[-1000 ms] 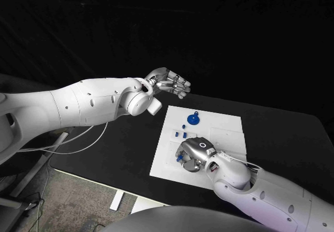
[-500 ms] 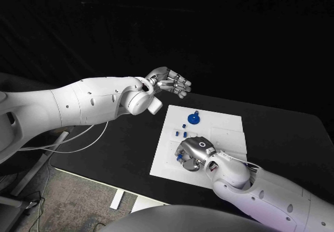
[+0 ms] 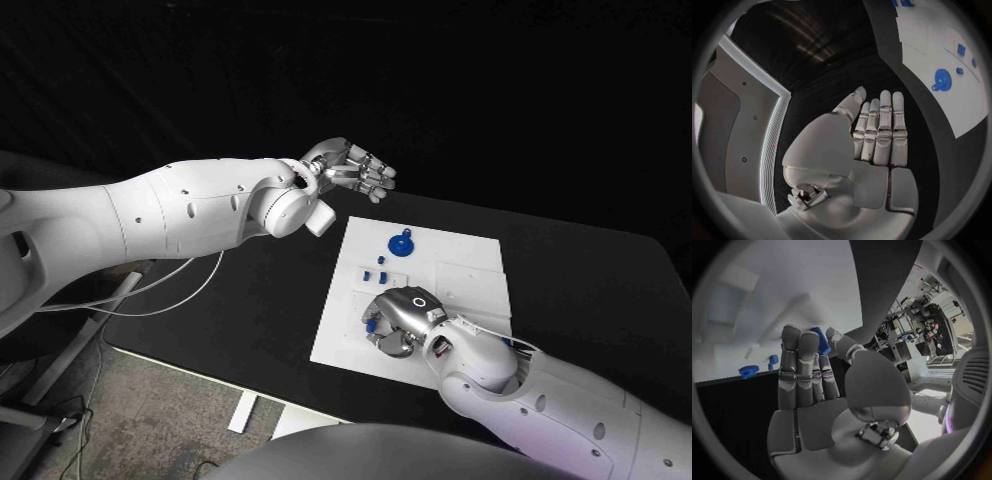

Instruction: Assemble the parts on the task board

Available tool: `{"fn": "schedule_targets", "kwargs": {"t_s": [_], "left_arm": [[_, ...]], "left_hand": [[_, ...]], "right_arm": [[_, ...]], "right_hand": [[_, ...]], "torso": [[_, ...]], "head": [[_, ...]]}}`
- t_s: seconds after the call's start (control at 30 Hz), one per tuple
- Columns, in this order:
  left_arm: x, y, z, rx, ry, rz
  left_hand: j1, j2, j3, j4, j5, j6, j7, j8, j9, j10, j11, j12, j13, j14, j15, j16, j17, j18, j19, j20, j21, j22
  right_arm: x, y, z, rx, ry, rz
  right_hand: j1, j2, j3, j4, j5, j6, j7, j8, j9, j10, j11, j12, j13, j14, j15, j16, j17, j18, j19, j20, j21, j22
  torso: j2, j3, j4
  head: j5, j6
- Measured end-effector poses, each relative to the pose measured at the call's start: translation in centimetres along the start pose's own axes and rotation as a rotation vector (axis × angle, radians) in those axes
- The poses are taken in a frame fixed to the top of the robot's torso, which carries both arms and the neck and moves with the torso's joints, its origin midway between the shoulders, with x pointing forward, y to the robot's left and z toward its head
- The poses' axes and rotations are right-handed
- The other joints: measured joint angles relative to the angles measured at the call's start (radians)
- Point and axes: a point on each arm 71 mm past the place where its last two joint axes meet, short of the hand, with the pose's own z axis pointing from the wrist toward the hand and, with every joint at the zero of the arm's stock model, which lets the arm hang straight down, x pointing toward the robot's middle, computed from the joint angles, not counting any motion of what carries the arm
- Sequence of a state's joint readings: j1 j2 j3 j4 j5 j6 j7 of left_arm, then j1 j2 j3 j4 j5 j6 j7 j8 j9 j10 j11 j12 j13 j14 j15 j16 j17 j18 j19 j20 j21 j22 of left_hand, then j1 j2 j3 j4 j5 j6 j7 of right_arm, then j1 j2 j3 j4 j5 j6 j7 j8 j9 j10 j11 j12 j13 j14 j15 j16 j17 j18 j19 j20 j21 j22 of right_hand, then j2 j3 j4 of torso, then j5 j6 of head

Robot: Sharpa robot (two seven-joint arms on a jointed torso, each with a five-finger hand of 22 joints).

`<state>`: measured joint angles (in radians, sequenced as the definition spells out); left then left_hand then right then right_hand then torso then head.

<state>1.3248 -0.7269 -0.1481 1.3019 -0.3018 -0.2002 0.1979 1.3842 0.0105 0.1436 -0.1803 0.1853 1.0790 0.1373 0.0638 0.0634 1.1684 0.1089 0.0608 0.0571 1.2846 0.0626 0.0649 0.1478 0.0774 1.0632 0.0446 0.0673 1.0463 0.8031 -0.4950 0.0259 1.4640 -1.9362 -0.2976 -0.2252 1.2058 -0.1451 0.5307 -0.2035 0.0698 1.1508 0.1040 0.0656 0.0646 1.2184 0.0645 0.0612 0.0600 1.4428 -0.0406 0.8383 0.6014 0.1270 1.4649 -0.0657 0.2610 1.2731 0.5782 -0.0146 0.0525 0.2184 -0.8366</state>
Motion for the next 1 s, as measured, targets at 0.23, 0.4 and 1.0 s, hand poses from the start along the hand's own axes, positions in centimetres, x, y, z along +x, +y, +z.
{"fn": "schedule_targets", "kwargs": {"t_s": [0.23, 0.4, 1.0], "left_arm": [[0.0, 0.0, 0.0, -0.001, 0.0, 0.0], [0.0, 0.0, 0.0, -0.002, 0.0, 0.0], [-0.3, 0.1, -0.2, -0.005, -0.003, 0.0]], "left_hand": [[0.0, 0.0, 0.0, 0.0, 0.0, 0.0, 0.0, 0.0, 0.0, 0.0, 0.0, 0.0, 0.0, 0.0, 0.0, 0.0, 0.0, 0.0, 0.0, 0.0, 0.0, 0.0], [0.0, 0.0, 0.0, 0.0, 0.0, 0.0, 0.0, 0.0, 0.0, 0.0, 0.0, 0.0, 0.0, 0.0, 0.0, 0.0, 0.0, 0.0, 0.0, 0.0, 0.0, 0.0], [0.0, 0.0, 0.0, 0.0, 0.0, 0.0, 0.0, 0.0, 0.0, 0.0, 0.0, 0.0, 0.0, 0.0, 0.0, 0.0, 0.0, 0.0, 0.0, 0.0, 0.0, 0.0]], "right_arm": [[0.0, -0.1, -0.1, 0.001, -0.005, 0.013], [-0.1, -0.1, -0.1, 0.002, -0.02, 0.023], [-1.4, -0.8, -1.5, 0.004, -0.145, 0.105]], "right_hand": [[0.004, -0.004, -0.01, 0.005, 0.004, -0.003, 0.003, 0.0, 0.0, 0.0, 0.0, 0.0, 0.0, 0.0, 0.0, 0.002, -0.007, 0.004, 0.004, 0.004, 0.0, -0.01], [0.008, -0.008, -0.014, 0.007, 0.004, -0.01, 0.003, 0.0, 0.0, -0.01, 0.005, 0.0, 0.0, 0.0, 0.0, 0.004, -0.009, 0.004, 0.004, 0.004, 0.0, -0.012], [0.05, -0.045, -0.245, 0.056, 0.02, -0.086, 0.01, 0.0, -0.001, -0.098, 0.023, 0.0, 0.0, -0.016, 0.015, 0.004, -0.033, 0.003, 0.004, 0.018, -0.02, -0.05]], "torso": [[0.0, 0.0, 0.0007], [0.0, -0.0001, 0.0006], [0.0, -0.0002, 0.0]], "head": [[-0.001, 0.0], [-0.001, 0.0], [-0.009, 0.003]]}}
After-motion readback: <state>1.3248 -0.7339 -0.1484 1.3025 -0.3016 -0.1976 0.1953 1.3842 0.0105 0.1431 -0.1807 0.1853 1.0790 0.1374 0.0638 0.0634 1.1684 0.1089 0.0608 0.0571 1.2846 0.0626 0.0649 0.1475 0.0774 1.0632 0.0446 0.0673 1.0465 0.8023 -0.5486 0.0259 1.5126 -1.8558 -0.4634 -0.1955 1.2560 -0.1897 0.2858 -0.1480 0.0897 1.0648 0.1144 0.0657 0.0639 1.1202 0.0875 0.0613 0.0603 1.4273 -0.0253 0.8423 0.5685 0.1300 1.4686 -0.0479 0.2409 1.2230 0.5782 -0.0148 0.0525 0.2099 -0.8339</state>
